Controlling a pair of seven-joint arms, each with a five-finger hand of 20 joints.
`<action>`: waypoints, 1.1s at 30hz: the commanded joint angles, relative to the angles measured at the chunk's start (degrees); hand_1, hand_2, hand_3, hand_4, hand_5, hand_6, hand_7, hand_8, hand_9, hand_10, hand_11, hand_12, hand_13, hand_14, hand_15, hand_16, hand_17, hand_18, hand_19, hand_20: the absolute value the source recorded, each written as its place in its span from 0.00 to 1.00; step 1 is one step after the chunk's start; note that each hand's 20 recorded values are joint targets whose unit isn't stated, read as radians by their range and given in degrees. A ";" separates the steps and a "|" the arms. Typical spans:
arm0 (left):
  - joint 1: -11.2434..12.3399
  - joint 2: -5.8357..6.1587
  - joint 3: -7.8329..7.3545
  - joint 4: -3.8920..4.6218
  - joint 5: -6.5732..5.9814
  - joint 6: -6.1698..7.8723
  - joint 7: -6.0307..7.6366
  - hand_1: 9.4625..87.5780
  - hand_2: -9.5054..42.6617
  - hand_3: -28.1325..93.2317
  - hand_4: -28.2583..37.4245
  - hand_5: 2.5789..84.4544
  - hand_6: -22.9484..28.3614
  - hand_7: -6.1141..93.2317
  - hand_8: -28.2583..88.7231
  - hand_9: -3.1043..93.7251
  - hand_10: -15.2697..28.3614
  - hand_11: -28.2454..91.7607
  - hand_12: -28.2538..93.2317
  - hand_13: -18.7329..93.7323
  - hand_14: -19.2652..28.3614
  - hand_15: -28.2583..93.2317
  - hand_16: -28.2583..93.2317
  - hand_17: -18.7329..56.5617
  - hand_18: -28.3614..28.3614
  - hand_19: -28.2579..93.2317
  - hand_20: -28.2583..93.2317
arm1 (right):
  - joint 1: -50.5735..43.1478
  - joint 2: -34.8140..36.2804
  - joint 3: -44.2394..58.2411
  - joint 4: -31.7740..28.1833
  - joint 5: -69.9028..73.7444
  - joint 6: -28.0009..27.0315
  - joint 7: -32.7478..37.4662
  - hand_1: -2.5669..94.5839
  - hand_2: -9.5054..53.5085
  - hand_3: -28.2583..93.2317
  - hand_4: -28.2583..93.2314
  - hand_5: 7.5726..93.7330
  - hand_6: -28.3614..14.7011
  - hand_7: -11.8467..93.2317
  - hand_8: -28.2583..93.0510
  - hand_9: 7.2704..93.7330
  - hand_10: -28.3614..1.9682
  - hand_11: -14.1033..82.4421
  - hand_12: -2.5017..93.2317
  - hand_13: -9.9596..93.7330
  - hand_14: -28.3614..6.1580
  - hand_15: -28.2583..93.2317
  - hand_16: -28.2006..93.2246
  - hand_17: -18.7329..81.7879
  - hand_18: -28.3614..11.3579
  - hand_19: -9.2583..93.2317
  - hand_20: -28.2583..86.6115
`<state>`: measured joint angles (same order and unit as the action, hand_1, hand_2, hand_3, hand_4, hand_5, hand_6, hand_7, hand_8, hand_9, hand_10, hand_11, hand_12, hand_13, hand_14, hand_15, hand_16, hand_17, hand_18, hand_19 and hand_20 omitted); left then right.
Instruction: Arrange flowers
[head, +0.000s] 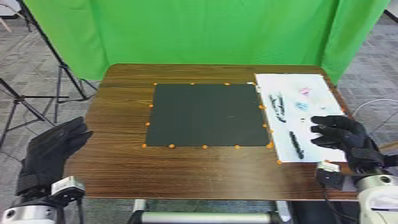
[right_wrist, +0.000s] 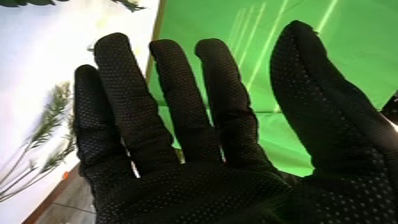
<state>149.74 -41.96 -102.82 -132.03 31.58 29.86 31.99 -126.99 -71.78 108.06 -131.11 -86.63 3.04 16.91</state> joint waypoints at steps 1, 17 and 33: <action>-0.68 0.00 0.49 0.63 -0.18 -0.47 1.59 0.23 0.28 0.91 0.21 0.56 0.72 0.18 0.17 0.43 0.80 0.47 0.30 0.41 0.96 0.65 0.15 0.13 0.88 0.69 0.33 | 1.00 0.33 -1.17 1.03 -0.47 1.76 -1.94 0.34 0.07 0.92 0.00 0.43 0.67 0.51 0.05 0.58 0.51 0.33 0.19 0.56 0.32 0.59 0.35 0.36 0.18 0.70 0.34; -2.70 -4.01 1.19 0.76 3.53 -2.58 -1.71 0.23 0.27 0.91 0.21 0.56 0.72 0.18 0.17 0.45 0.83 0.49 0.30 0.42 0.99 0.67 0.15 0.12 0.88 0.69 0.33 | 1.25 2.62 -3.96 0.48 -8.28 4.61 0.05 0.35 0.09 0.91 0.01 0.46 0.63 0.50 0.06 0.62 0.46 0.37 0.20 0.59 0.36 0.65 0.35 0.37 0.20 0.73 0.36; -2.91 -4.65 1.26 0.64 4.11 -2.77 -2.33 0.23 0.28 0.91 0.21 0.56 0.72 0.19 0.17 0.45 0.83 0.50 0.31 0.41 0.99 0.68 0.15 0.12 0.88 0.69 0.34 | 7.20 14.43 -23.82 1.43 -51.44 9.62 27.38 0.37 0.03 0.89 0.03 0.61 0.48 0.48 0.12 0.63 0.31 0.72 0.30 0.67 0.40 0.87 0.42 0.51 0.16 0.93 0.34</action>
<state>146.24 -46.78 -101.71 -131.25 35.97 27.19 29.32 -121.32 -58.04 86.11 -131.25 -125.85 16.31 42.32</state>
